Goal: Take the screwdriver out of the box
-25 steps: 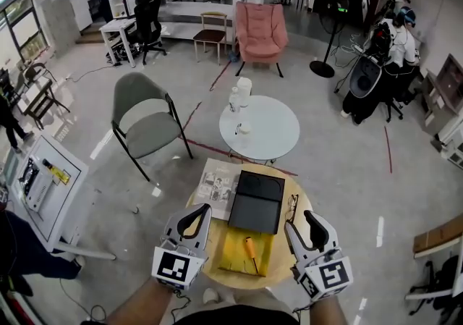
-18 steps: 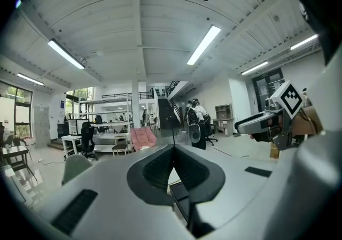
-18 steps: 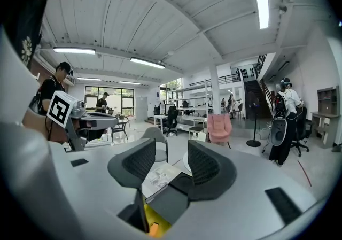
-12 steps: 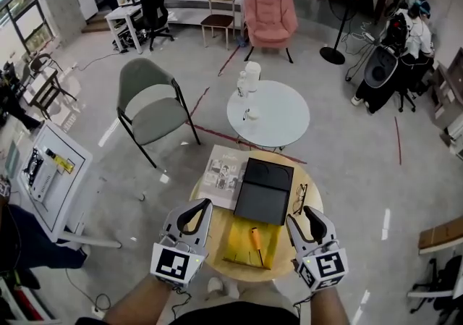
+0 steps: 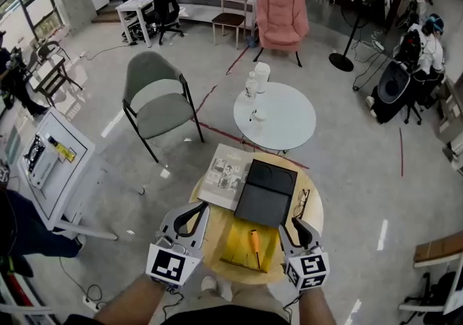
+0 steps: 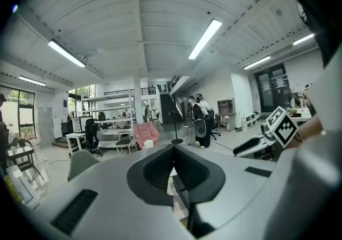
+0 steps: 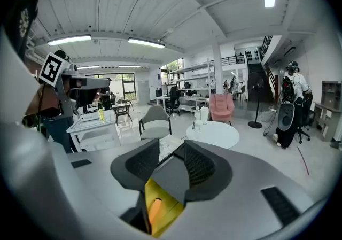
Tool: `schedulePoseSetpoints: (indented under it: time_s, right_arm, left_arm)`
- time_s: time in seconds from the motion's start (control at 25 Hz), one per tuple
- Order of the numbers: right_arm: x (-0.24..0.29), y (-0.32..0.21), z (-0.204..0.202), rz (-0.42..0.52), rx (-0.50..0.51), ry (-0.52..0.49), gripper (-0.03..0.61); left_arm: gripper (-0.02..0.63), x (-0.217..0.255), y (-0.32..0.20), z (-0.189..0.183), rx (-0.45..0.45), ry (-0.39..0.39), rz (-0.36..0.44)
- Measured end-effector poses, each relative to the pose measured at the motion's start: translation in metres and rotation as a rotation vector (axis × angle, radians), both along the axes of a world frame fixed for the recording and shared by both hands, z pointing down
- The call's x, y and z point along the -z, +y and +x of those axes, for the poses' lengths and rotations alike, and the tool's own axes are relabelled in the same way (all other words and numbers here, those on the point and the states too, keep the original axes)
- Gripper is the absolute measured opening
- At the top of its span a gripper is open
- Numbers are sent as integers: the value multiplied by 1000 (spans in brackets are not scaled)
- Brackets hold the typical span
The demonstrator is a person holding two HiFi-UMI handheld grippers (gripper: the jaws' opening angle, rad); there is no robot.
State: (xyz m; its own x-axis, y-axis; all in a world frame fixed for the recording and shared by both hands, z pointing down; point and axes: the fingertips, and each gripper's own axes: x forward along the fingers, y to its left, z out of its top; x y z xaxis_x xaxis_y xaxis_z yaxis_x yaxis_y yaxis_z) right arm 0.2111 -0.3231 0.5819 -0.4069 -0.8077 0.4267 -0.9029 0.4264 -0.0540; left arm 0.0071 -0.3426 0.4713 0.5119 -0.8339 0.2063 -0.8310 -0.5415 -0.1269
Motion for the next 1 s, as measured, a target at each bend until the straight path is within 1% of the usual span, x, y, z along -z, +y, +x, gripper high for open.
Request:
schedulePoseSetpoints:
  time_s: [0.32, 0.72, 1.0]
  right_arm:
    - [-46, 0, -7, -73, 21, 13, 158]
    - [-89, 7, -17, -135, 29, 32, 158]
    - [-139, 11, -27, -210, 40, 86, 156]
  left_arm:
    - [12, 5, 3, -10, 26, 4, 18]
    - [12, 7, 23, -26, 34, -24, 38]
    - [12, 8, 36, -44, 54, -38, 39]
